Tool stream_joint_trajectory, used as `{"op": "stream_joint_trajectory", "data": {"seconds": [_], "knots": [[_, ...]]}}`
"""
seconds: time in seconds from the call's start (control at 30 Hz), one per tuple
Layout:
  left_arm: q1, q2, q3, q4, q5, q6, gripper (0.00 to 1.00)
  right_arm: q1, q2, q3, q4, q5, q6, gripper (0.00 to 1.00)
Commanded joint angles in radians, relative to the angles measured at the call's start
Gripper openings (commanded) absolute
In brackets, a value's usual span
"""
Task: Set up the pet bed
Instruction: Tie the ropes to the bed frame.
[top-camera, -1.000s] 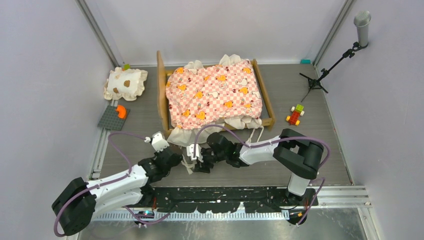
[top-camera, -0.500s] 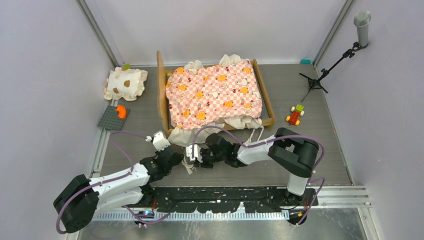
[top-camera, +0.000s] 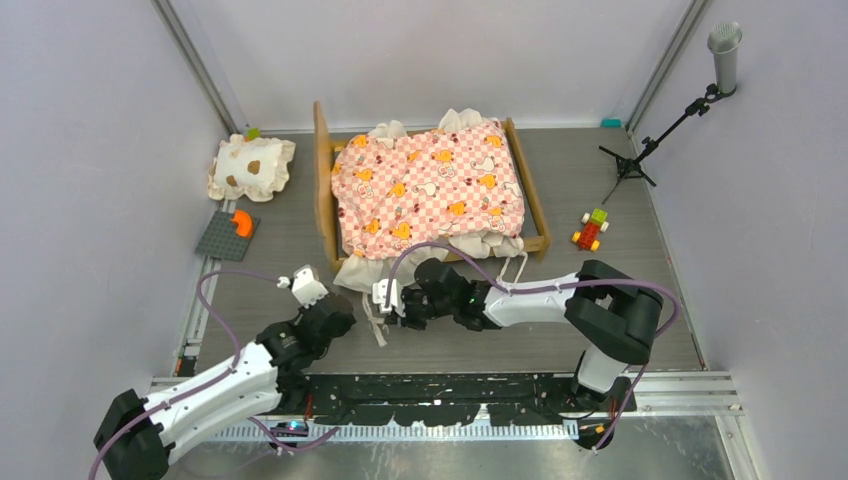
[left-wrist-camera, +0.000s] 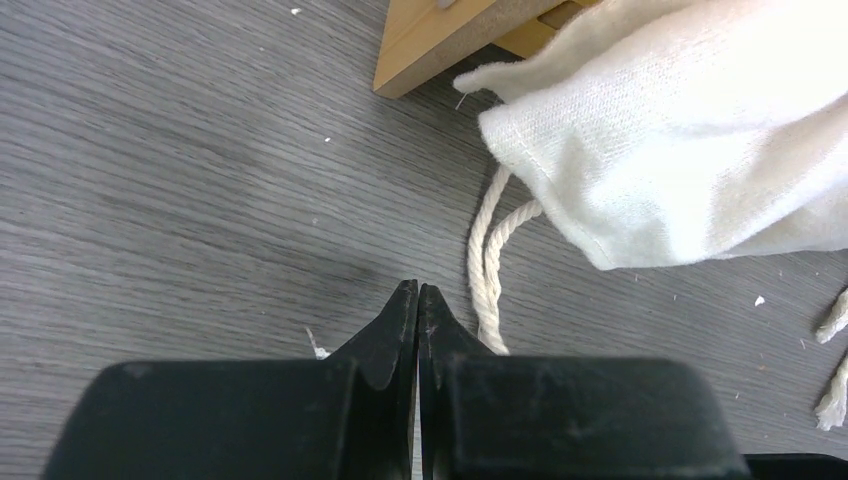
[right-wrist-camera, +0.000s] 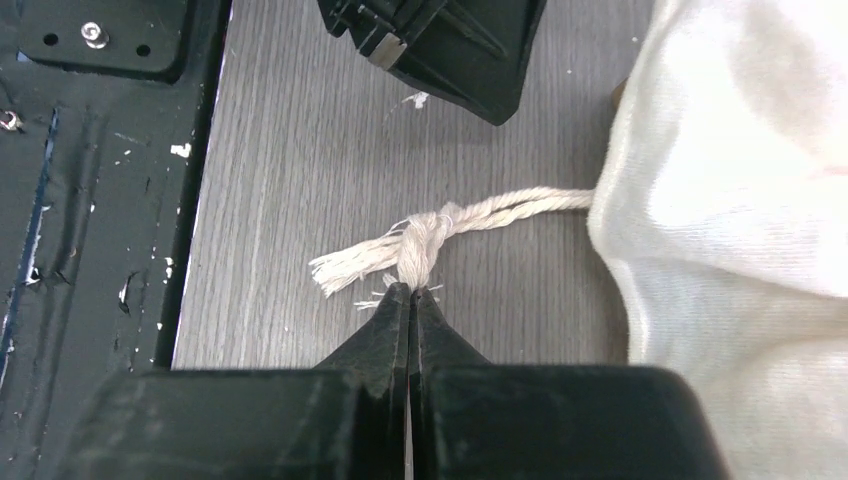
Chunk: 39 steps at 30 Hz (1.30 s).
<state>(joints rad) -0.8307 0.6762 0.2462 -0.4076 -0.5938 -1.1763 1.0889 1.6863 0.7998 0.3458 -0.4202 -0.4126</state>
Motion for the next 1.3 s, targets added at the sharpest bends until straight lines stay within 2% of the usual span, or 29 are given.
{"op": "stream_joint_trajectory", "data": {"seconds": [0.0,0.07,0.23,0.4,0.53,0.8,1.27], "knots": [[0.001,-0.041,0.032,-0.063,-0.031,0.002,0.0,-0.004,-0.071,0.048,-0.031,0.018,0.012,0.01],[0.001,-0.038,0.029,-0.051,-0.028,0.003,0.0,-0.004,-0.077,0.059,-0.059,0.023,0.005,0.01],[0.002,-0.004,0.018,0.026,0.009,-0.004,0.29,0.002,-0.07,0.077,-0.098,0.007,-0.004,0.01],[0.002,0.023,0.025,0.028,0.026,-0.048,0.41,0.034,-0.072,0.107,-0.099,-0.005,0.003,0.01],[0.004,0.013,0.05,-0.043,0.023,-0.109,0.56,0.061,-0.084,0.135,-0.113,-0.026,0.002,0.01],[0.005,-0.006,0.124,-0.184,0.04,-0.25,0.63,0.093,-0.116,0.136,-0.142,-0.038,-0.003,0.01],[0.006,-0.032,0.12,-0.177,0.103,-0.293,0.63,0.122,-0.112,0.101,-0.162,-0.018,-0.006,0.01]]}}
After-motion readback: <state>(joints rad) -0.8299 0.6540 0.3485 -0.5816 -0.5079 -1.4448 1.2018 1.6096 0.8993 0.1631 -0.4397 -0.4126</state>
